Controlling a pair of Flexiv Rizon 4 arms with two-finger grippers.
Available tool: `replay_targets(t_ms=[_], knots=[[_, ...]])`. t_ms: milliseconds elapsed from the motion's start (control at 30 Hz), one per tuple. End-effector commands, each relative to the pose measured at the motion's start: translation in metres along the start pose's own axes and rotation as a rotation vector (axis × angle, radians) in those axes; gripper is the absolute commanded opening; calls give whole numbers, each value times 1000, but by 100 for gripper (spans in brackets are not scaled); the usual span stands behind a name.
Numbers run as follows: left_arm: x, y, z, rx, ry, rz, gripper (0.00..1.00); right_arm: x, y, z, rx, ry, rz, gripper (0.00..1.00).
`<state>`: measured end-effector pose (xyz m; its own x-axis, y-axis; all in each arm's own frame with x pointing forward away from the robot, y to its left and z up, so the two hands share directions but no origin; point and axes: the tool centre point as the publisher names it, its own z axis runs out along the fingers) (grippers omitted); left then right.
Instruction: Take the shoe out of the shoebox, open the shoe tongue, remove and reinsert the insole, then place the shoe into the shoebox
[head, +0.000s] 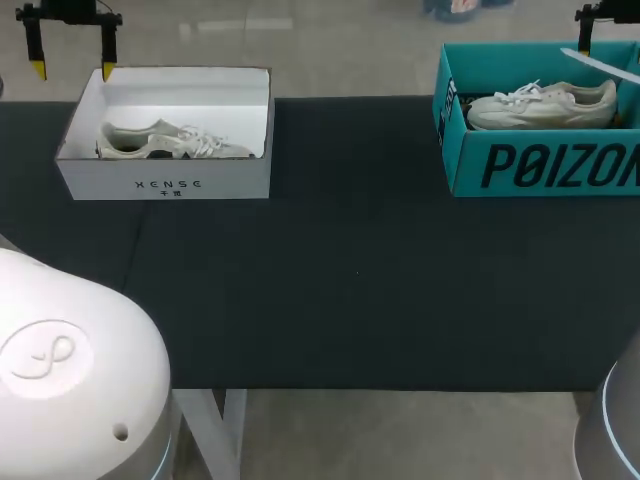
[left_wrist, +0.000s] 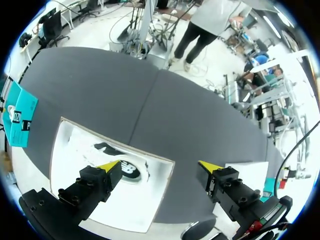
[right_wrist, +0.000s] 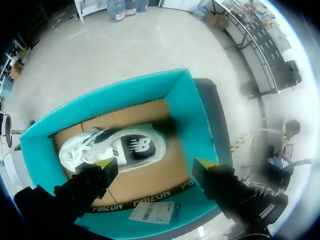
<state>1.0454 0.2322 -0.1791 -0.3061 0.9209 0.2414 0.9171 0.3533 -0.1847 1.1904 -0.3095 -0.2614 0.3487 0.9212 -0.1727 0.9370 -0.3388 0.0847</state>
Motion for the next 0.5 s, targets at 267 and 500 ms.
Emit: replay_targets(t_ms=[267, 500], knots=[[1, 0, 0, -3, 0, 0, 100, -3, 7, 40, -16, 38, 80, 100], [1, 0, 0, -3, 0, 0, 100, -7, 12, 72, -53, 34, 44, 100]])
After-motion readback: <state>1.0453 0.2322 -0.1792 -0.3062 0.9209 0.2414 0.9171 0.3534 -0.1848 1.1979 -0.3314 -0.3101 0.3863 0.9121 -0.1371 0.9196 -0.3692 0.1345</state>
